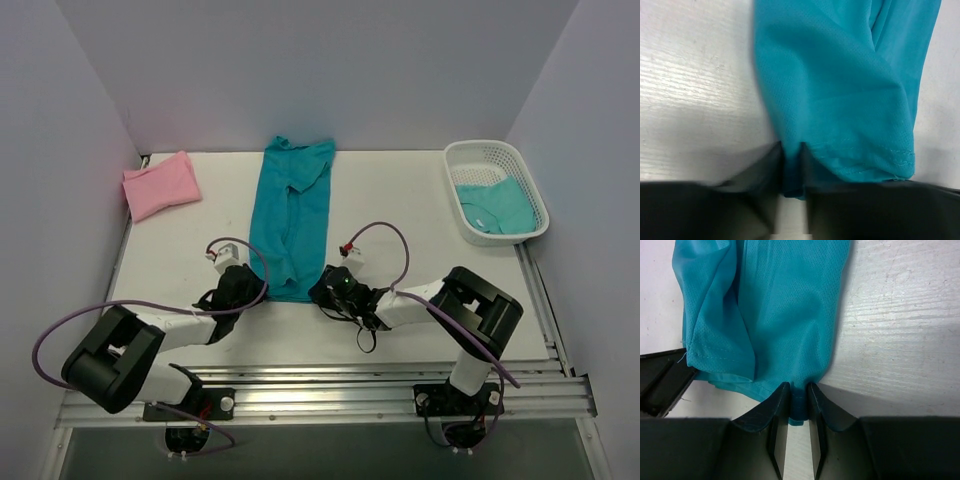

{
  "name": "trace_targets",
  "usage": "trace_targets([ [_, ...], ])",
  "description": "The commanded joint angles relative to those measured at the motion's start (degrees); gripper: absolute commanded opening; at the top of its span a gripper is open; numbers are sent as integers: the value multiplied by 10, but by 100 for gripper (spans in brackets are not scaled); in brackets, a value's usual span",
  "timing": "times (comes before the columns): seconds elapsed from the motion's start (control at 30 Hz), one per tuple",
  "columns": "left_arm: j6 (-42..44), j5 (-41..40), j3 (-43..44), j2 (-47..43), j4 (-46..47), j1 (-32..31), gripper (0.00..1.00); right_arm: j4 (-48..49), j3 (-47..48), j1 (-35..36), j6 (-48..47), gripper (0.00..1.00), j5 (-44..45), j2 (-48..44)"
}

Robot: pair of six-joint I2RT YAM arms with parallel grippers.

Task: Fold and stack the t-shirts
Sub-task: Grab the bottom of the folded rectangular tshirt with both arms

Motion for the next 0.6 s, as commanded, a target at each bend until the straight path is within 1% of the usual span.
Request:
trace_targets([
  [0.0, 9, 27, -5, 27, 26, -3, 12, -27, 4, 4, -7, 17, 1, 9],
  [0.03, 9, 28, -5, 41, 29, -2, 3, -27, 0, 4, -6, 16, 3, 8],
  [0.17, 7, 39, -10, 73, 62, -2, 2, -33, -9, 2, -6, 13, 9, -1],
  [0.3, 2, 51, -15, 72, 61, -2, 2, -55, -32, -6, -7, 7, 24, -39],
  [0.33, 1, 53, -20, 61, 57, -3, 2, -59, -39, -10, -7, 3, 29, -49],
  [0.4, -1, 49, -26, 44, 41, -10, 2, -76, -64, -15, -8, 0, 44, -84],
  [0.57, -10, 31, -40, -21, -13, -38, 2, -114, -100, -14, -2, 0, 71, -157],
])
